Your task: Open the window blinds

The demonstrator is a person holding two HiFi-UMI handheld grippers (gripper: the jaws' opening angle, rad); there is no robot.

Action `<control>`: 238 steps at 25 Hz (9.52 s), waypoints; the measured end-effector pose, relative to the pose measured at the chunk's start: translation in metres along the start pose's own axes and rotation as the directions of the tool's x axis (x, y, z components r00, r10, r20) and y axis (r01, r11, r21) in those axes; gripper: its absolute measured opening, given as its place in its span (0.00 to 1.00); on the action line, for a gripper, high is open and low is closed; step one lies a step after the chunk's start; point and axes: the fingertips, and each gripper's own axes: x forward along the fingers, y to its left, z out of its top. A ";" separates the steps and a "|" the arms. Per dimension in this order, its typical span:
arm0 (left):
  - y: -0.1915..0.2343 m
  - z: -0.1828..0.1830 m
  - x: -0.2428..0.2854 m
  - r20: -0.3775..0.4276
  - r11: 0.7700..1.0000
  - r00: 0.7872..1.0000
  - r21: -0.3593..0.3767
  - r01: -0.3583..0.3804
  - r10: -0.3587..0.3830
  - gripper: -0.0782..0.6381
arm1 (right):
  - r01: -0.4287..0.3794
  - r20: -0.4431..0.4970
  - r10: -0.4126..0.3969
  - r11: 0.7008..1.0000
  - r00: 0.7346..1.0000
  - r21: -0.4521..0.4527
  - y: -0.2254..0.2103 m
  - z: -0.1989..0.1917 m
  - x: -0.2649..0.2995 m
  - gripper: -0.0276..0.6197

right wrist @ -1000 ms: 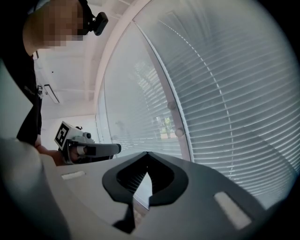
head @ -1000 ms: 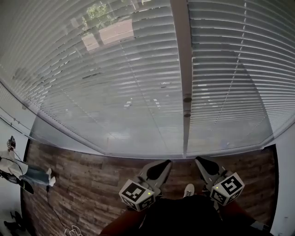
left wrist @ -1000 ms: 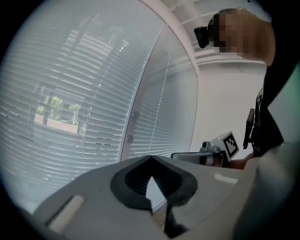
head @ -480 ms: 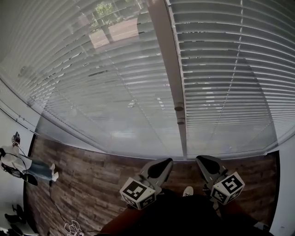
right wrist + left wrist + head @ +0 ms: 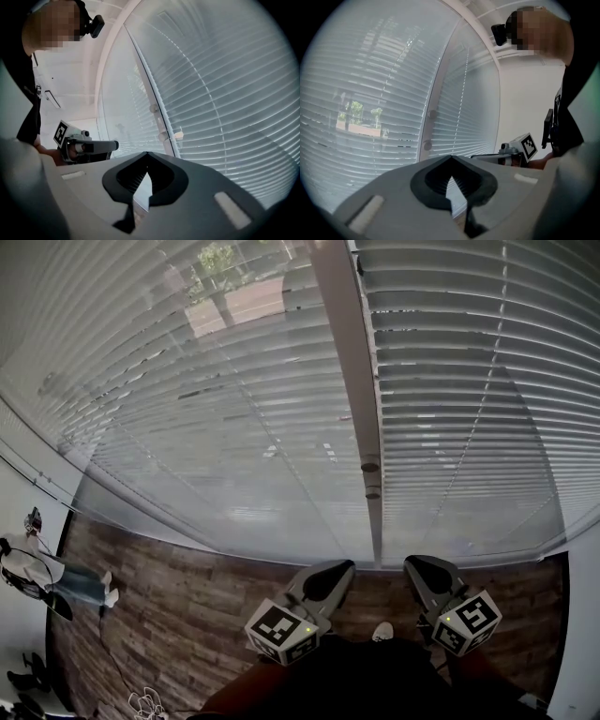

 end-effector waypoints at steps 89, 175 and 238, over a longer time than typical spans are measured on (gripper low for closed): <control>0.164 -0.023 -0.120 0.073 0.989 0.987 -0.024 0.145 -0.143 0.11 | 0.591 0.131 -0.650 0.565 0.749 -0.575 -0.004 0.083 0.135 0.27; 0.157 -0.023 -0.117 0.059 0.989 0.988 -0.031 0.143 -0.141 0.11 | 0.469 0.133 -0.709 0.302 0.692 -0.830 -0.003 0.078 0.133 0.27; 0.162 -0.035 -0.120 0.053 0.990 0.989 -0.019 0.142 -0.141 0.11 | 0.562 0.138 -0.675 0.462 0.724 -0.686 -0.009 0.069 0.136 0.27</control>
